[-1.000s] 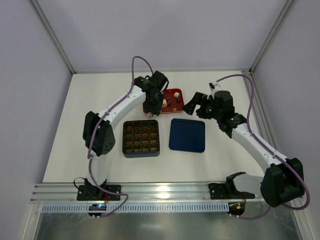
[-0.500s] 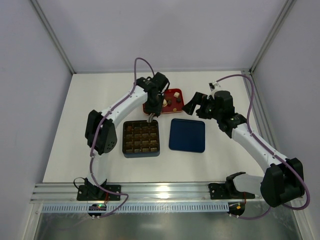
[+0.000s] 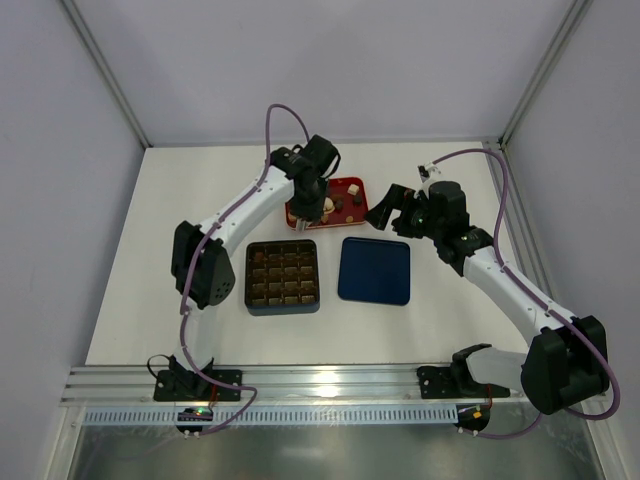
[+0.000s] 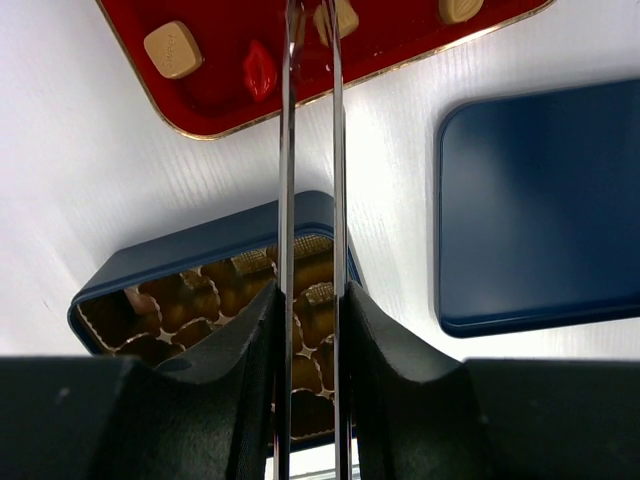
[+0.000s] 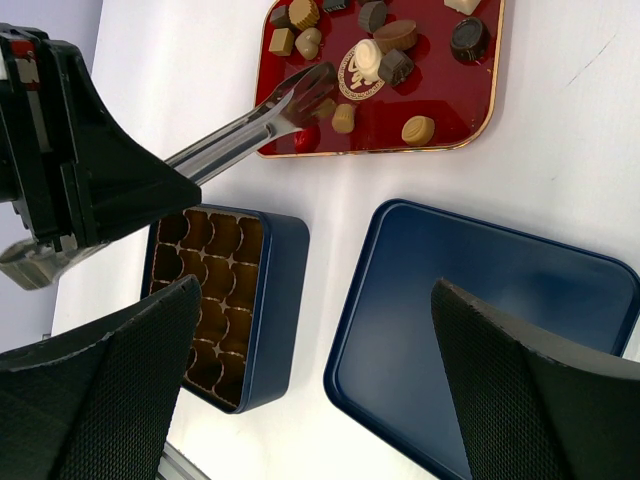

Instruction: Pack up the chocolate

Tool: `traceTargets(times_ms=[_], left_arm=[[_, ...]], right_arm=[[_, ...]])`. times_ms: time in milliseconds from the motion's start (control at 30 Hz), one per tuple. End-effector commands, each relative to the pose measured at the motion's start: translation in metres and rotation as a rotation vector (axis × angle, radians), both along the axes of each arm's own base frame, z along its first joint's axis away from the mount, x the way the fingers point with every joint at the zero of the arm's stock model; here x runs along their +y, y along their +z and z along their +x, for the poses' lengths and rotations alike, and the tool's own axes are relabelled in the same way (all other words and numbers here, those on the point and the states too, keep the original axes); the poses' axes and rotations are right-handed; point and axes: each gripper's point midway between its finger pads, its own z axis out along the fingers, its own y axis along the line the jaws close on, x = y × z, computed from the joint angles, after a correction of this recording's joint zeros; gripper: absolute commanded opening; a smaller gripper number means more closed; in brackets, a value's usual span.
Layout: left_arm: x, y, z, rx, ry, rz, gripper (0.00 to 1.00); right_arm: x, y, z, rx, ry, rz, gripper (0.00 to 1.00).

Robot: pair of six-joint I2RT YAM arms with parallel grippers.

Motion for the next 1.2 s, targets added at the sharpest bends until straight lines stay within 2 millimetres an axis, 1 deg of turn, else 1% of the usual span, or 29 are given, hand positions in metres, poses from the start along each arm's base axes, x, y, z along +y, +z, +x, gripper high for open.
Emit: traceTargets(times_ms=[0, 67, 267, 500, 700, 800, 1167], left_arm=[[-0.001, 0.019, 0.008, -0.057, -0.012, 0.001, 0.31], [0.000, 0.021, 0.008, -0.063, -0.012, 0.001, 0.31], [0.000, 0.019, 0.006, -0.050, -0.018, 0.005, 0.32], [-0.002, 0.017, 0.005, -0.035, -0.029, -0.006, 0.40], [-0.005, 0.015, 0.000, -0.016, -0.042, -0.017, 0.41], [-0.006, 0.014, -0.003, -0.001, -0.052, -0.026, 0.41], [-0.009, 0.006, -0.009, 0.030, -0.071, -0.026, 0.42]], right_arm=[[0.001, 0.018, 0.004, -0.065, 0.001, 0.007, 0.96], [0.001, 0.018, 0.004, -0.065, 0.001, 0.007, 0.96], [0.001, 0.017, 0.005, -0.064, 0.002, 0.005, 0.96], [0.002, 0.019, 0.006, -0.066, 0.004, 0.008, 0.96], [0.001, 0.020, 0.007, -0.071, 0.003, 0.009, 0.96], [0.002, 0.018, 0.006, -0.062, 0.003, 0.009, 0.96], [0.002, 0.017, 0.005, -0.064, 0.002, 0.011, 0.96]])
